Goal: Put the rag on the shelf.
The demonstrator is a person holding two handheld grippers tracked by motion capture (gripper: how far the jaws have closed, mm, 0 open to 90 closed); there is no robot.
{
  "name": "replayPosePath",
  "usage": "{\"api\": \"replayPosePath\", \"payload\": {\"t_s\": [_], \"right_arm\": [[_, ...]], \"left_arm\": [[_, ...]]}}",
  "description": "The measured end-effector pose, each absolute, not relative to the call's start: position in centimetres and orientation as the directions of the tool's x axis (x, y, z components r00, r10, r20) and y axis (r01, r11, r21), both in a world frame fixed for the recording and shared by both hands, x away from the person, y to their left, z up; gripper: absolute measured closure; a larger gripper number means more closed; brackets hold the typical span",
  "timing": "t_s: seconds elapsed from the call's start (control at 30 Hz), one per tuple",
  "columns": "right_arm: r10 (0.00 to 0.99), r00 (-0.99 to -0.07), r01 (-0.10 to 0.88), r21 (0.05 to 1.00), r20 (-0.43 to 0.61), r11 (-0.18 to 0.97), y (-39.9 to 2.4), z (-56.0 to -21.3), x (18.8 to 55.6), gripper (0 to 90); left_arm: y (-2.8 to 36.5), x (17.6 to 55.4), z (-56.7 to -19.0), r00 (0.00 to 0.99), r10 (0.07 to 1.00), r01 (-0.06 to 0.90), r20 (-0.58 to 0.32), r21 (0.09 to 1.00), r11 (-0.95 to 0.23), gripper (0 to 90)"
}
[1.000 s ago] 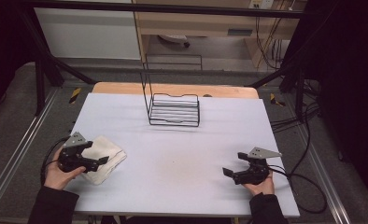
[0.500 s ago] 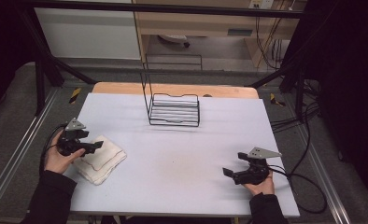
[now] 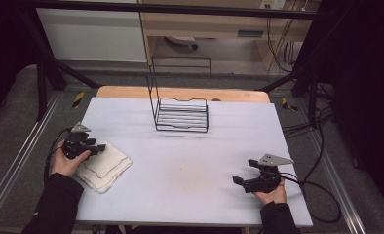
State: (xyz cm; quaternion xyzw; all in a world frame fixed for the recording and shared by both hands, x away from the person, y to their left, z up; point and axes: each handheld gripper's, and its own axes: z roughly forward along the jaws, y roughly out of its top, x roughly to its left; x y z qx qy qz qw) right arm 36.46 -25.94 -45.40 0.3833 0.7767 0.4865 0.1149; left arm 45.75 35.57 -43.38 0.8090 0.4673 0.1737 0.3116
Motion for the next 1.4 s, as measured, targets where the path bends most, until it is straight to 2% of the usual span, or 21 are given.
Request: {"api": "replayPosePath", "payload": {"t_s": [0.23, 0.57, 0.83, 1.4], "right_arm": [[0.704, -0.685, 0.48, 0.844, 0.189, 0.241, -25.6, -45.3, 36.5, 0.4], [0.684, -0.707, 0.465, 0.848, 0.183, 0.254, -24.0, -44.7, 36.5, 0.7], [0.664, -0.729, 0.451, 0.846, 0.167, 0.283, -20.2, -43.9, 37.1, 1.2], [0.63, -0.746, 0.475, 0.836, 0.217, 0.274, -7.7, -43.2, 39.6, 2.3]], "left_arm": [[35.3, 45.8, -43.5, 0.524, 0.851, 0.654, -0.042, 0.659, -0.371, 65.4], [34.7, 45.4, -43.3, 0.524, 0.852, 0.647, -0.007, 0.654, -0.392, 81.8], [35.3, 45.0, -43.8, 0.524, 0.851, 0.624, -0.036, 0.696, -0.355, 83.7], [35.4, 45.0, -44.2, 0.538, 0.842, 0.6, -0.026, 0.714, -0.361, 83.6]]}}
